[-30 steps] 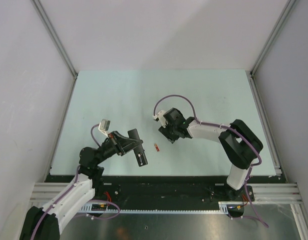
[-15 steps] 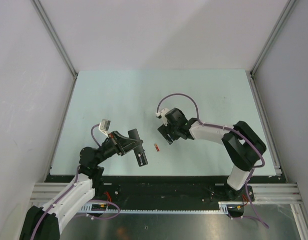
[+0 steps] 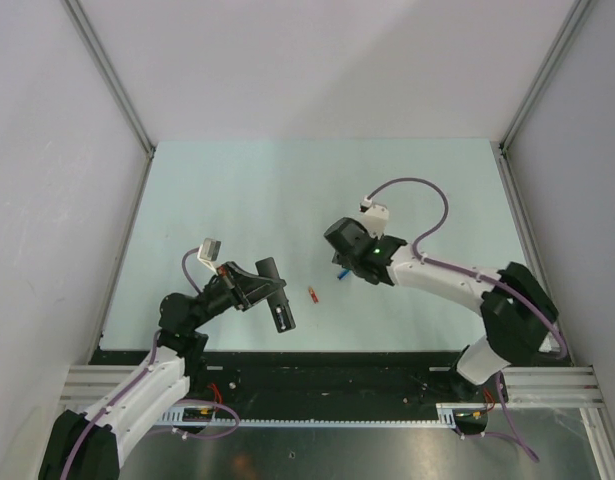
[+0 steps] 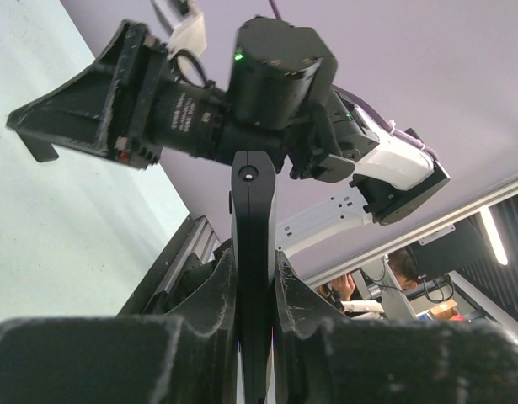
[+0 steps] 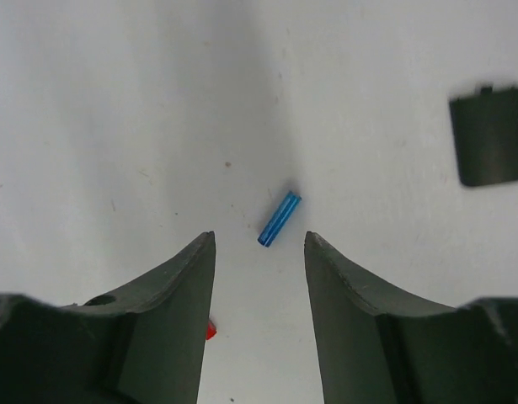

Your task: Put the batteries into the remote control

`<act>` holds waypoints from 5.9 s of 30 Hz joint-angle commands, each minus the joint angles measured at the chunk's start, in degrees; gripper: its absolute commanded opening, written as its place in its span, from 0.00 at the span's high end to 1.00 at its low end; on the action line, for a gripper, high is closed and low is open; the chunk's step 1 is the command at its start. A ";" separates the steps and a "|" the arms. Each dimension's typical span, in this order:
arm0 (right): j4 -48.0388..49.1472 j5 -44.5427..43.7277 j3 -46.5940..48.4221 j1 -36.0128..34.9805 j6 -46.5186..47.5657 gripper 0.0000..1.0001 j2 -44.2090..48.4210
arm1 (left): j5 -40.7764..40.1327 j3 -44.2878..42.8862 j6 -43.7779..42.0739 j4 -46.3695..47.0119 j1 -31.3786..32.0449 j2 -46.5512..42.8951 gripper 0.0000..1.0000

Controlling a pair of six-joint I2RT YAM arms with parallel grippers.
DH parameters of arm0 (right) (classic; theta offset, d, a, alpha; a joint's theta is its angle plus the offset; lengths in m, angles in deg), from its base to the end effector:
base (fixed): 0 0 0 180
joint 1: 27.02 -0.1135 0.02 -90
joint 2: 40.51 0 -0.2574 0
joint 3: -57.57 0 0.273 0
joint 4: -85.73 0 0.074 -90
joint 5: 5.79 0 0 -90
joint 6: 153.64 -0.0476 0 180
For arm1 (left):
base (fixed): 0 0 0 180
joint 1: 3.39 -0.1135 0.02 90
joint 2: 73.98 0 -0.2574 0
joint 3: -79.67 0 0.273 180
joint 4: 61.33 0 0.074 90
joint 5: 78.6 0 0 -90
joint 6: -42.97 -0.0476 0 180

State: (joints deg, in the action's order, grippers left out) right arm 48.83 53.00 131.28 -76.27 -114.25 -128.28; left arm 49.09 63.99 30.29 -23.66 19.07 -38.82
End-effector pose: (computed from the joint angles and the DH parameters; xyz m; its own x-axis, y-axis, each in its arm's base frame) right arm 0.2452 0.2468 0.2153 -0.6578 0.2492 -0.7108 0.1159 0.9659 0.2314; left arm 0.1488 -0.0930 0.2055 -0.7553 -0.5232 -0.3947 0.4656 -0.0045 -0.8850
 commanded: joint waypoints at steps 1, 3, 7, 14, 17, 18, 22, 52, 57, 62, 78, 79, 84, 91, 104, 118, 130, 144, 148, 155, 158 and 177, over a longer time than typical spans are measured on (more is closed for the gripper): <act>-12.26 -5.36 5.07 -1.81 -19.44 0.48 -6.26 | -0.78 12.21 -1.47 1.93 0.31 -0.09 1.00; -13.67 -4.32 6.13 -1.90 -21.54 0.48 -7.85 | -0.95 12.30 -1.29 1.75 0.31 -0.18 1.00; -14.02 -2.20 7.10 -1.90 -23.39 0.48 -11.63 | -1.30 12.83 -1.03 1.84 0.31 -0.44 1.00; -13.24 -0.27 8.68 -1.90 -24.36 0.52 -15.15 | -1.22 13.09 -1.20 1.66 0.31 -0.88 1.00; -12.89 0.09 10.17 -1.98 -23.84 0.53 -16.46 | -1.30 13.27 -1.21 1.57 0.31 -1.05 1.00; -12.97 0.26 10.61 -1.99 -23.66 0.52 -16.82 | -1.22 13.27 -1.21 1.49 0.31 -1.06 1.00; -12.88 1.14 12.19 -1.90 -23.13 0.54 -18.58 | -1.22 13.44 -1.21 1.49 0.31 -1.23 1.00; -14.64 5.18 12.55 -1.63 -25.24 0.71 -22.89 | -0.95 13.53 -1.29 0.96 0.39 -1.41 1.00; -15.43 5.54 12.55 -1.28 -24.89 0.74 -23.68 | -0.87 13.53 -1.29 0.87 0.39 -1.58 1.00; -15.17 6.06 12.20 -1.11 -22.96 0.90 -23.68 | -0.87 13.62 -1.29 0.87 0.39 -1.58 1.00; -7.26 10.90 1.23 2.50 19.04 1.00 -15.60 | -1.22 13.44 -1.73 0.78 0.39 -1.23 1.00; -6.74 10.38 0.78 2.32 21.49 1.00 -14.46 | -1.30 13.53 -1.82 0.78 0.39 -1.14 1.00; -6.64 9.14 -0.98 -0.39 25.29 1.00 -8.05 | -2.88 12.92 -2.17 0.70 0.39 -0.62 1.00; -13.23 10.55 -0.99 -7.95 30.31 1.00 9.00 | -6.75 8.09 -4.45 0.70 0.66 3.95 1.00; -25.44 23.11 4.80 -13.94 28.81 1.00 26.51 | -13.34 -3.78 -4.73 8.05 4.87 23.10 1.00; -28.70 35.06 12.64 -12.62 27.67 1.00 16.23 | -15.54 -10.90 4.68 40.51 11.46 52.47 1.00; -29.49 42.10 14.92 -8.40 28.11 1.00 9.46 | -16.25 -12.57 5.03 43.32 12.43 55.72 1.00; -32.13 41.66 18.61 -6.64 25.91 1.00 4.01 | -16.86 -11.96 6.35 45.78 12.70 55.28 1.00; -32.92 41.48 18.97 -6.64 25.21 1.00 2.96 | -17.48 -11.52 5.74 45.78 13.05 53.70 1.00; -34.15 40.34 19.32 -6.73 24.51 1.00 1.90 | -18.18 -10.64 4.95 45.78 13.31 51.86 1.00; -34.15 39.99 19.41 -6.64 24.33 1.00 1.81 | -18.18 -10.55 4.68 45.78 13.58 51.50 1.00; -34.59 37.00 21.34 -6.03 21.70 1.00 -0.65 | -19.06 -9.94 3.98 45.78 15.07 49.31 1.00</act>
State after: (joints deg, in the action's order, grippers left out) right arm 14.78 92.15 150.18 -82.74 -91.14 -128.19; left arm 30.01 53.57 34.96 0.36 33.32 13.00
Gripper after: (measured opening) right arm 0.032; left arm 0.177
